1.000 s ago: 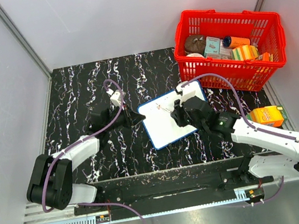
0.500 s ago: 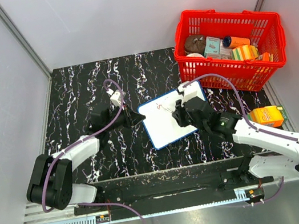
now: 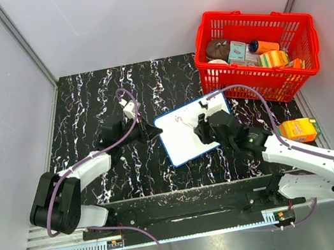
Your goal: Write a sentence on the whiteboard
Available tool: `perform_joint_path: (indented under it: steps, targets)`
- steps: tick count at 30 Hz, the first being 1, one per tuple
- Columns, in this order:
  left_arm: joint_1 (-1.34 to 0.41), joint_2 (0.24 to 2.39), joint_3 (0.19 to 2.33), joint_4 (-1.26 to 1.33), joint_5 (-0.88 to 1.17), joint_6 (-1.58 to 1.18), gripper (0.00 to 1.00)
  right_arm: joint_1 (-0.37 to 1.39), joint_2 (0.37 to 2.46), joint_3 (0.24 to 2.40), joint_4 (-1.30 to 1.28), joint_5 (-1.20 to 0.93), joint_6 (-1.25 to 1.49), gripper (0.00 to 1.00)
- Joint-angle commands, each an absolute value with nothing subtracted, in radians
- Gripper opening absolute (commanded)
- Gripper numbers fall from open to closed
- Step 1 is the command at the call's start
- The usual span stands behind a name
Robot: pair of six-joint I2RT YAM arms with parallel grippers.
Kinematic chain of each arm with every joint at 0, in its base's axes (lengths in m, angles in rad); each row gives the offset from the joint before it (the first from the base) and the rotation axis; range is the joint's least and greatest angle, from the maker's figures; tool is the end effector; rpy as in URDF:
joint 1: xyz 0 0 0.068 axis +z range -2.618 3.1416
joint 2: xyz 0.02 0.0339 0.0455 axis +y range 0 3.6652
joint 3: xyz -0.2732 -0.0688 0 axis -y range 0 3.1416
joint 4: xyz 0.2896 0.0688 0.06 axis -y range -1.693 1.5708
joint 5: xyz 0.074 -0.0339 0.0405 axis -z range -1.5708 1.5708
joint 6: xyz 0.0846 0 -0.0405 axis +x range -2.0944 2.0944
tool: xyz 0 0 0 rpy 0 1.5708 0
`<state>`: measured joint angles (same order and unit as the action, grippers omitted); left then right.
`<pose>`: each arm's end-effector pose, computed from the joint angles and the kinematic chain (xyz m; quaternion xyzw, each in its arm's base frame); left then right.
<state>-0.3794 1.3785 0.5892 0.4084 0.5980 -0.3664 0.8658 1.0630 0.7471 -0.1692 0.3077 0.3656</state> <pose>0.3056 -0.1731 0.1648 0.1702 0.7903 -0.4223 0.4099 0.2255 0.2255 0.2472 -0.1327 0.8394 0.1877 0.4925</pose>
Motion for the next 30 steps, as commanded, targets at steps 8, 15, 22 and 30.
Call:
perform_joint_path:
  steps: [8, 15, 22, 30]
  targets:
    - [-0.377, 1.394, 0.612, 0.402, 0.457, -0.209, 0.0, 0.856, 0.996, 0.764, -0.164, 0.305, 0.368, 0.0]
    - [-0.377, 1.396, 0.612, 0.402, 0.457, -0.209, 0.0, 0.854, 1.029, 0.81, -0.143, 0.319, 0.353, 0.0]
    - [-0.377, 1.396, 0.612, 0.402, 0.457, -0.207, 0.0, 0.824, 1.035, 0.808, -0.14, 0.296, 0.356, 0.0]
    - [-0.379, 1.394, 0.614, 0.397, 0.453, -0.204, 0.0, 0.743, 0.986, 0.786, -0.103, 0.18, 0.347, 0.0]
